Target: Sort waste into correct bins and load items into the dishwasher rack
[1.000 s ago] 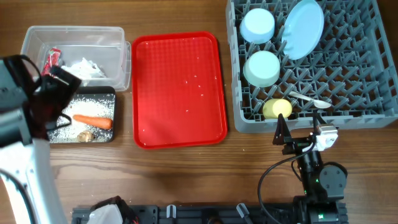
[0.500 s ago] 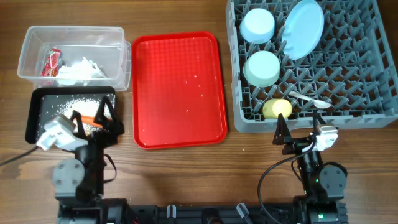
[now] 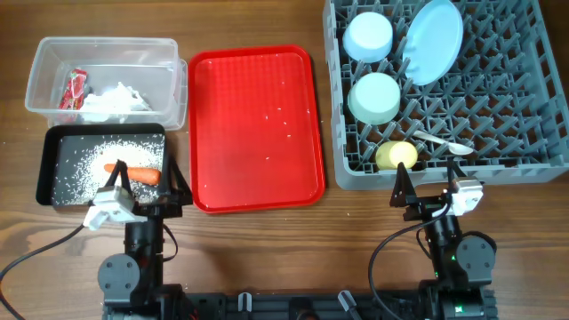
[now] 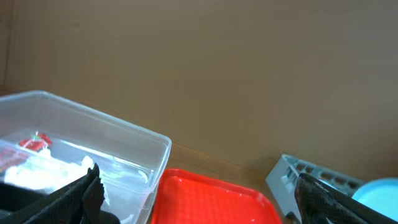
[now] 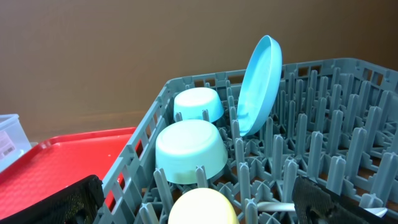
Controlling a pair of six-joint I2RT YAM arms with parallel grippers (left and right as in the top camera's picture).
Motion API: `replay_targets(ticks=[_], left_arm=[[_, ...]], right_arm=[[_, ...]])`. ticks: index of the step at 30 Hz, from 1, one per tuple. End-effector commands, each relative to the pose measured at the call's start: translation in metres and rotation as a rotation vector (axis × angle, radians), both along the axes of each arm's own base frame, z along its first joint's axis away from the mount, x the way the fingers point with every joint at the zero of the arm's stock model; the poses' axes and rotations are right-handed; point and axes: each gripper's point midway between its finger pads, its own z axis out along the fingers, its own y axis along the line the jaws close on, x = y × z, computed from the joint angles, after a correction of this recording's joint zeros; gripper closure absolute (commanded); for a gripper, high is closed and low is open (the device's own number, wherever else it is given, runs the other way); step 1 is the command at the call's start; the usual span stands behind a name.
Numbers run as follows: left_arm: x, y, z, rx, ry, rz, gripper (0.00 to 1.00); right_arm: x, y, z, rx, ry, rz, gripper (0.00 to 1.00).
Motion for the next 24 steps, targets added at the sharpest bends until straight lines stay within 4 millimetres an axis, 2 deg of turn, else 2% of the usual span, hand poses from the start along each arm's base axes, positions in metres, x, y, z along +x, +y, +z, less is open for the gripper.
replay_targets(ticks=[1,4,7,15,22,24], left_arm=[[0.001,-0.006,-0.007,0.085,0.008,-0.022,0.00],[0.003,-0.008,-0.022,0.082,0.028,-0.034,0.00],[0.002,-0.009,-0.023,0.083,0.025,-0.042,0.00],[0.003,-0.008,-0.048,0.084,0.120,-0.041,0.00],[0.008,-0.010,-0.083,0.082,0.191,-0.052,0.00],[0.007,-0.010,-0.084,0.082,0.195,-0.056,0.00]], right_arm=[[0.000,-0.001,0.002,0.014,-0.008,-0.010,0.00],[0.000,-0.001,0.002,0.014,-0.008,-0.010,0.00],[0.000,-0.001,0.002,0.014,-0.008,-0.010,0.00],[0.000,-0.001,0.002,0.014,-0.008,-0.010,0.00],[0.000,-0.001,0.002,0.014,-0.008,-0.010,0.00],[0.000,-0.001,0.002,0.014,-0.008,-0.010,0.00]])
